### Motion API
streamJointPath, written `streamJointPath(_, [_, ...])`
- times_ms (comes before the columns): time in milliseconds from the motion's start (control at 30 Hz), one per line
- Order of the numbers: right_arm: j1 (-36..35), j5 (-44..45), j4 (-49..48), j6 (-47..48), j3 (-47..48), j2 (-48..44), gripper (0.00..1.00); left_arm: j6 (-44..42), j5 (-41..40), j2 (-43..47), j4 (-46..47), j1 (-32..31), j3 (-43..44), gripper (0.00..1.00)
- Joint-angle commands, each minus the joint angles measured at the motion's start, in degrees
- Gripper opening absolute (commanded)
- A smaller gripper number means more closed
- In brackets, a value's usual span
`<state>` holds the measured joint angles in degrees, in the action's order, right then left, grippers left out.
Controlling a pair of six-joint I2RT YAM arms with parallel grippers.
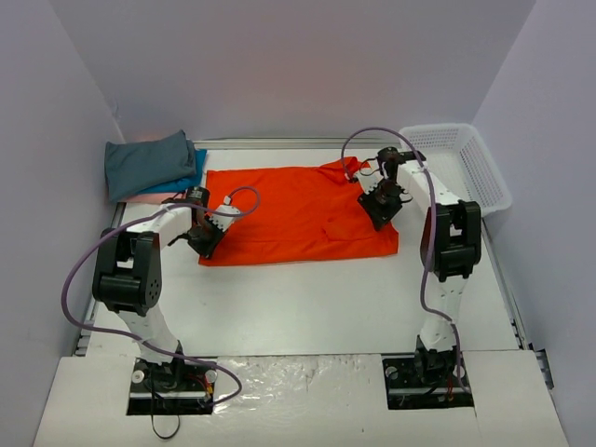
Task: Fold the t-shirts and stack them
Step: Fold the flattened tshirt in 1/3 of the way
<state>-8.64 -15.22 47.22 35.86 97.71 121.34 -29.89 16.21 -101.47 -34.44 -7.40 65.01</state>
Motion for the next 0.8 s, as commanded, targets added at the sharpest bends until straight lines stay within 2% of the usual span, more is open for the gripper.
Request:
streamJointPath(0, [-0.06, 0.28, 2.0, -0.7, 0.47, -9.71, 0.34, 0.71, 0.49, 1.71, -1.51, -0.25, -0.06, 0.02])
streamJointPath(167, [-0.06, 0.37, 1.91, 0.26, -8.91, -16.83, 0.35, 0.89, 0.58, 3.74, -1.16, -0.16, -0.15, 0.03])
streamJointPath(333, [0.03, 1.59, 1.82, 1.58, -16.58, -20.78, 0.37, 0.45, -0.21, 4.44, -1.6, -0.16, 0.03, 0.09])
streamJointPath(367, [0.03, 1.86, 1.82, 1.76, -18.5, -20.97, 0.37, 0.36, -0.3, 4.7, -1.6, -0.16, -0.06, 0.1])
streamJointPath(433, [0.03, 2.65, 1.73, 2.37, -20.18, -21.06, 0.38, 0.01, -0.39, 5.58, -1.6, -0.07, -0.24, 0.2])
streamJointPath(533, [0.21, 2.57, 1.12, 2.9, -22.56, -20.44, 0.38, -0.52, -0.74, 6.9, -1.69, -0.16, -1.03, 0.25])
streamJointPath(767, [1.0, 3.35, -2.66, 2.47, -24.76, -16.75, 0.4, -1.05, -1.44, 9.45, -1.6, -0.07, -2.96, 0.27])
